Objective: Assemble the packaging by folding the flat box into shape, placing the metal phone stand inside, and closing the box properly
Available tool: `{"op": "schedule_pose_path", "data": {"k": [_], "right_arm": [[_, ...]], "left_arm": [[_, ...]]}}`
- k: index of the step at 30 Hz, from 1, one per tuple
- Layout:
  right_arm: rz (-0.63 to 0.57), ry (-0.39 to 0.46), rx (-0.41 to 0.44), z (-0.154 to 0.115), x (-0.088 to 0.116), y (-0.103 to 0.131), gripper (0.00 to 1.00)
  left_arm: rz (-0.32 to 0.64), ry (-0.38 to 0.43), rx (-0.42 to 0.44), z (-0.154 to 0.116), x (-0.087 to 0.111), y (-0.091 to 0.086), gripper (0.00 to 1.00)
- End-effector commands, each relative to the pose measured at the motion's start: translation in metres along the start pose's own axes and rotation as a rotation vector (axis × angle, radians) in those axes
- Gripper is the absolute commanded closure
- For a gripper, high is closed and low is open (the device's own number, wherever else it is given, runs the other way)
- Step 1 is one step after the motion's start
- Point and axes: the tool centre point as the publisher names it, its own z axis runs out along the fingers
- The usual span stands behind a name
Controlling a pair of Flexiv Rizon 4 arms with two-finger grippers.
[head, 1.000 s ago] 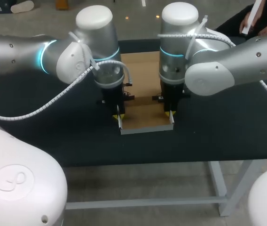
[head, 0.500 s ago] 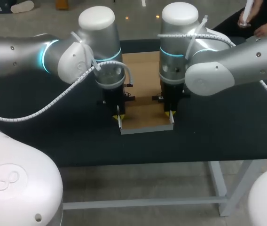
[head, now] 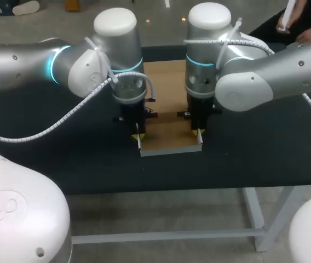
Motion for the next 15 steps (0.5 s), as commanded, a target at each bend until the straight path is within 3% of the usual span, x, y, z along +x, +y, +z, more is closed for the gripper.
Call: {"op": "schedule_pose_path", "data": {"k": [1, 3, 7, 9, 10, 15], "right_arm": [[0.000, -0.002, 0.004, 0.000, 0.001, 0.000, 1.00], [0.000, -0.002, 0.004, 0.000, 0.001, 0.000, 0.99], [-0.023, -0.009, -0.022, -0.005, 0.001, -0.002, 0.53], [-0.033, -0.011, -0.033, -0.008, 0.000, -0.003, 0.13], [-0.041, -0.007, -0.041, -0.009, 0.000, -0.004, 0.02], [-0.078, 0.008, -0.071, -0.016, -0.003, -0.008, 0.00]], "left_arm": [[0.000, -0.015, 0.006, 0.011, 0.001, 0.000, 1.00], [0.001, -0.017, 0.009, 0.011, 0.001, 0.000, 1.00], [0.002, -0.022, 0.014, 0.011, 0.002, 0.001, 1.00], [0.002, -0.023, 0.016, 0.010, 0.002, 0.001, 1.00], [0.001, -0.023, 0.017, 0.010, 0.002, 0.001, 1.00], [0.001, -0.022, 0.020, 0.010, 0.002, 0.001, 1.00]]}}
